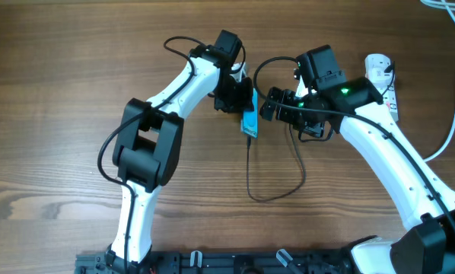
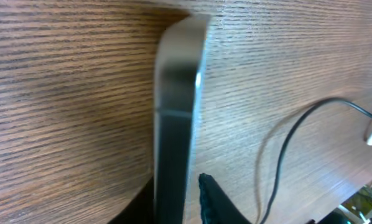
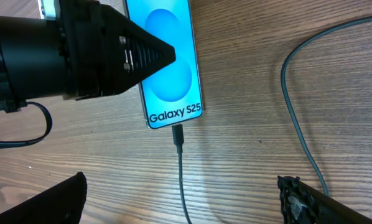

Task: Plug charger to phone and switch on socket
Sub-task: 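Lower the plugged phone with both grippers onto the table, then open both grippers and withdraw them from the phone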

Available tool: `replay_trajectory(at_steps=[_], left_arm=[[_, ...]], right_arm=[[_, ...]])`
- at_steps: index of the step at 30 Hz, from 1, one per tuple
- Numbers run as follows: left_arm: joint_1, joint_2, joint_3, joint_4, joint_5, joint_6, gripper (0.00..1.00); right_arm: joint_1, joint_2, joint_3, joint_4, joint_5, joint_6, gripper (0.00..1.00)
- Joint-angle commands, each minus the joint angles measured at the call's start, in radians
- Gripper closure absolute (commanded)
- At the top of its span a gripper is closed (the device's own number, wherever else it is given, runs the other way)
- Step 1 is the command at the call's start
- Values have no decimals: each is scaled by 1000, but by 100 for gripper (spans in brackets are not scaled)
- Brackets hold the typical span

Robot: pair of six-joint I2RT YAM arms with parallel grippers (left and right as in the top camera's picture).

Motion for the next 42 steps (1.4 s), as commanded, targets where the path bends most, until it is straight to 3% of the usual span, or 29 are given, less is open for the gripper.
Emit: replay_trajectory(at_steps=[1, 23, 25, 33, 34, 40, 42], left_arm=[[-7, 0, 6, -4, -31, 8, 75], [-7, 0, 6, -34, -158, 9, 71], [-7, 0, 6, -35, -178, 8, 66], [-7, 0, 6, -43, -208, 8, 65], [-7, 0, 6, -45, -214, 8, 60], [-7, 0, 6, -50, -235, 9, 59], [-6, 0, 6, -49, -238, 9, 54]], right_arm=[[-3, 6, 2, -2, -8, -1, 0], [-3, 6, 2, -23, 3, -51, 0], [-3, 6, 2, -23, 3, -48, 0], [-3, 6, 2, -30, 14, -51, 0], [-3, 6, 2, -30, 16, -51, 0], [-3, 6, 2, -37, 22, -51, 0], [-3, 6, 2, -47, 42, -50, 0]])
